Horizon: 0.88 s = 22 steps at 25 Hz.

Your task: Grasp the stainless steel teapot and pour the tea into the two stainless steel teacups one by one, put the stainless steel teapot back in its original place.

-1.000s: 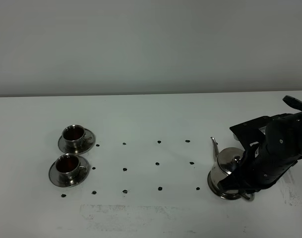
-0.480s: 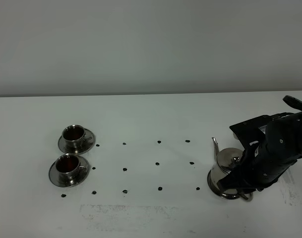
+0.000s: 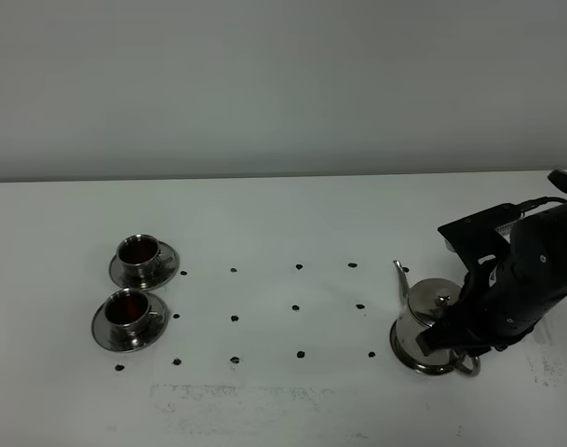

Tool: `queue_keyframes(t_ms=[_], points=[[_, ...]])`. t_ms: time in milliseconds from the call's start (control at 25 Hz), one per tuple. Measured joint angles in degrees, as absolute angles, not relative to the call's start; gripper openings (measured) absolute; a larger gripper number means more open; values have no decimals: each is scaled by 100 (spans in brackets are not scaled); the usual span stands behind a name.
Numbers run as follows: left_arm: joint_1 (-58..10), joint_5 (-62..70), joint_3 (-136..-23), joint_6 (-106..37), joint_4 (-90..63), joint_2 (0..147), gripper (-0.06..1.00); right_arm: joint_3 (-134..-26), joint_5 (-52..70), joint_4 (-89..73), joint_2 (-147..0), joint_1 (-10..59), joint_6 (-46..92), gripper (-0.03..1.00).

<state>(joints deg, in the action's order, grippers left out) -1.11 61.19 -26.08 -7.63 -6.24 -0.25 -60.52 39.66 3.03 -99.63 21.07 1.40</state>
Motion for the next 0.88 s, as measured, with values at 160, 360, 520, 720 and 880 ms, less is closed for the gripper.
queue_keyframes(t_ms=[160, 360, 520, 720, 880], points=[[-111, 6119, -2608, -763, -624, -25, 30, -6052, 4219, 343, -9516, 2107, 140, 31], [-111, 6119, -2608, -763, -624, -25, 30, -6052, 4639, 350, -8737, 2107, 140, 31], [-111, 6119, -2608, -763, -624, -25, 30, -6052, 5142, 355, -7971, 2107, 140, 30], [-111, 6119, -2608, -763, -624, -25, 30, -6052, 5809, 349, -6868, 2107, 140, 27], [-111, 6119, -2608, -763, -624, -25, 30, -6052, 5875, 312, -6185, 2107, 140, 24]])
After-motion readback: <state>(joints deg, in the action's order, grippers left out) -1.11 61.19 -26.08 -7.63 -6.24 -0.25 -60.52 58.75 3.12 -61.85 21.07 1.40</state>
